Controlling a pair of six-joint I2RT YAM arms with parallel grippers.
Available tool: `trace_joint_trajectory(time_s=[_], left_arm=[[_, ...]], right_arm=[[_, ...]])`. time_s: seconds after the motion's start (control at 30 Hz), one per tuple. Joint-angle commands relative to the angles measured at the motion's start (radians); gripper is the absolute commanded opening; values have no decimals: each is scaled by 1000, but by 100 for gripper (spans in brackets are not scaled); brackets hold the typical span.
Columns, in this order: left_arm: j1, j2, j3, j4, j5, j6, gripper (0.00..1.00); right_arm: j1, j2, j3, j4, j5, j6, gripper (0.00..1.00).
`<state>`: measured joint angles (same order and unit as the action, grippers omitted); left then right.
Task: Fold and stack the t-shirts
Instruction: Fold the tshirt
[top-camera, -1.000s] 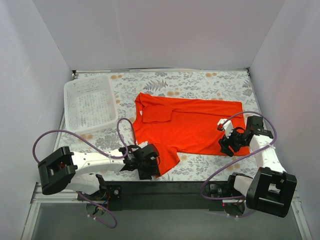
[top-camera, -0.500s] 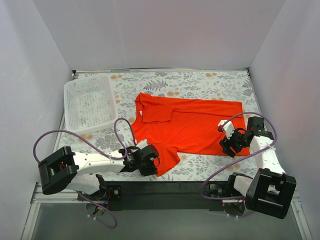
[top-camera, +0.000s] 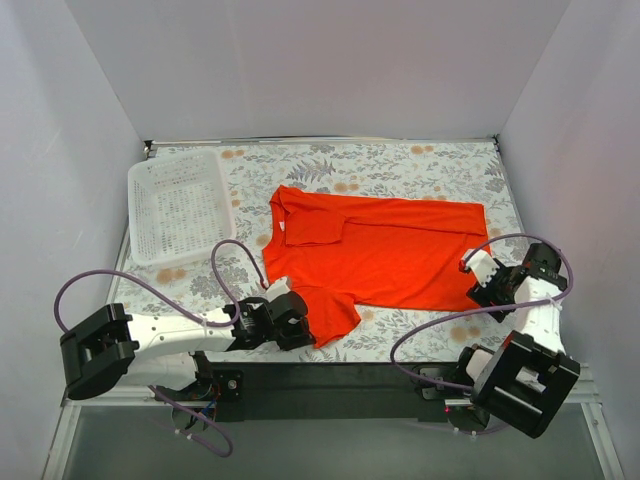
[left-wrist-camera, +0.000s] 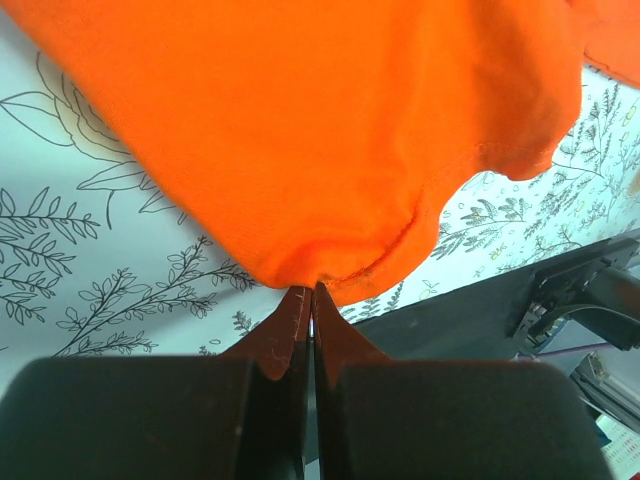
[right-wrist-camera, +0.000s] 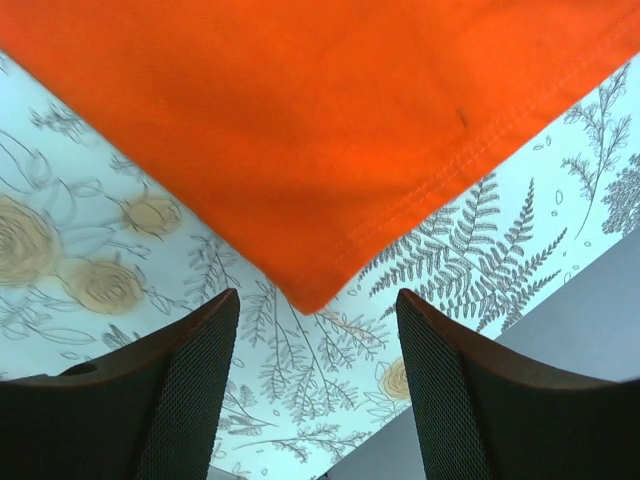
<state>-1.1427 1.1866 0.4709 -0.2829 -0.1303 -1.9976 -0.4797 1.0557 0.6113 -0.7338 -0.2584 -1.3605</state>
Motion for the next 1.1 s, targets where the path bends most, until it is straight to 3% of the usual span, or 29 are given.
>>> trace_joint_trajectory(time_s=[0.0,0.27,0.43,0.63,0.77,0.87,1.07], left_arm=[[-2,8,29,16,-9,-373,0],[-3,44,55,11,21,-342,0],[-2,44,52,8,21,-340,0],[-2,39,63,8,20,-328,0],[-2,15,78,13,8,-308,0],[-2,-28,86,40,-8,-284,0],[52,-140,92,80,-35,-205,0]], right_arm=[[-88,50,5,16,18,-155,59],[-132,93,-41,7,-44,-405,56],[-132,99,-64,7,-61,-468,53],[-132,199,-31,11,-45,-428,32],[-132,195,-15,11,-58,-402,13],[-132,175,4,1,-77,-390,6],[-132,191,94,-68,-168,-344,2]])
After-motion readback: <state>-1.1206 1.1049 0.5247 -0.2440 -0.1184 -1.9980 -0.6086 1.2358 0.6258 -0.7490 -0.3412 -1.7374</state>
